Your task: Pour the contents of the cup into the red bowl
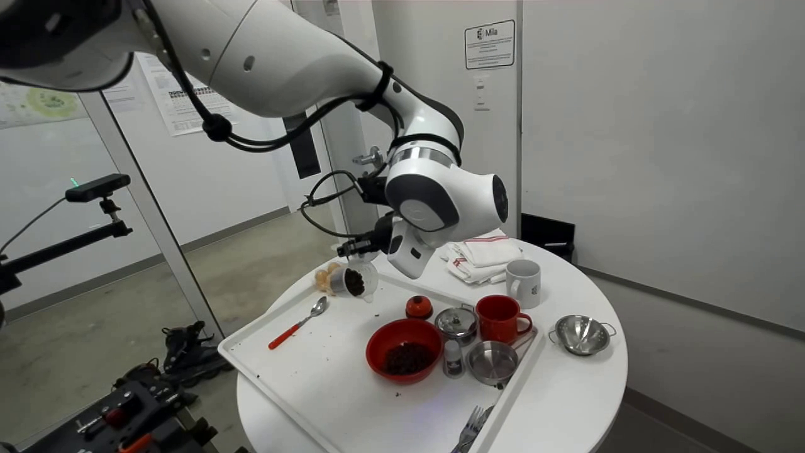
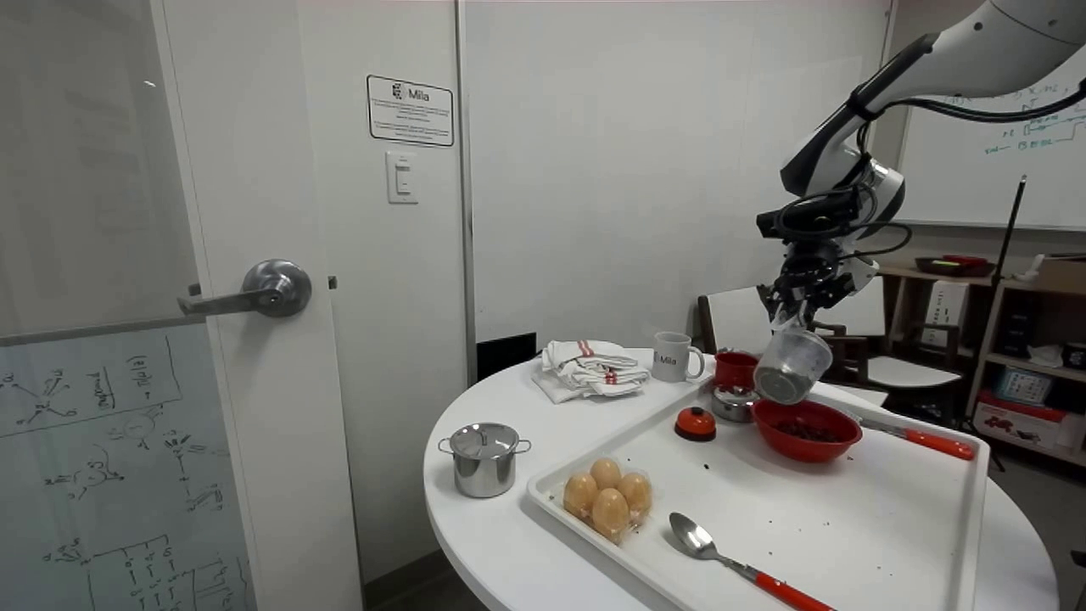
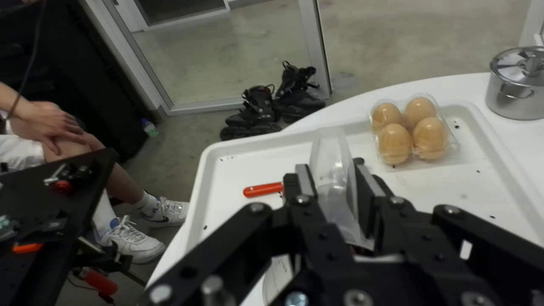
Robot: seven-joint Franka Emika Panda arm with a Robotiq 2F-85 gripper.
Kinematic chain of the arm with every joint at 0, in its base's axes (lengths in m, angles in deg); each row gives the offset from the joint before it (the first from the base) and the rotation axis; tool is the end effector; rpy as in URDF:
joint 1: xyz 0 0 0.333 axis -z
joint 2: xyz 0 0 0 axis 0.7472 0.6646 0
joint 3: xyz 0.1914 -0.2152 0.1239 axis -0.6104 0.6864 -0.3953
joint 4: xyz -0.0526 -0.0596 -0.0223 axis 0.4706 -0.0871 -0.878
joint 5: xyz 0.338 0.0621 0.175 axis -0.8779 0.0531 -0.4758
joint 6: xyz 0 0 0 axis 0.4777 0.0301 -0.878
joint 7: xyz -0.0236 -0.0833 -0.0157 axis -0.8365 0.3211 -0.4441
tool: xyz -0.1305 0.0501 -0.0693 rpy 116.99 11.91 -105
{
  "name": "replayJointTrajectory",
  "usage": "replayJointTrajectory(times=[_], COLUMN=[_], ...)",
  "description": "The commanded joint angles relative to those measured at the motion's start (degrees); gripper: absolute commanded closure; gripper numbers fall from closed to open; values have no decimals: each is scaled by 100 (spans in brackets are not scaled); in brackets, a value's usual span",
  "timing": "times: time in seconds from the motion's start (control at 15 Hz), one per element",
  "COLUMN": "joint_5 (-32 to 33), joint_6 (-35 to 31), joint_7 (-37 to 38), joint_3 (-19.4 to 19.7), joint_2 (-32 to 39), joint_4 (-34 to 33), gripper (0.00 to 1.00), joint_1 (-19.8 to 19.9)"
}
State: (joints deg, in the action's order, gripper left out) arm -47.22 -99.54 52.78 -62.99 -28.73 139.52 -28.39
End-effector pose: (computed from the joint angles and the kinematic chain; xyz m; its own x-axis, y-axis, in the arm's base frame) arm 0.5448 -0.1542 0.1829 -0.2804 -0.4142 -0.8659 -0.9562 0.0414 0.2898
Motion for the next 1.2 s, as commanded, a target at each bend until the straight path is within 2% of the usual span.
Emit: replayJointTrajectory(times=[0.0, 0.27, 0.67, 1.13], joint_5=[-137, -787, -2189, -2766], joint_6=[1143, 1616, 1225, 1407], joint_7=[315, 928, 1491, 1570], joint_3=[110, 295, 523, 507], joint_2=[485, 759, 780, 876], joint_4=[-632, -812, -498, -507], gripper=[90, 90, 90, 90], joint_1=[159, 366, 653, 838])
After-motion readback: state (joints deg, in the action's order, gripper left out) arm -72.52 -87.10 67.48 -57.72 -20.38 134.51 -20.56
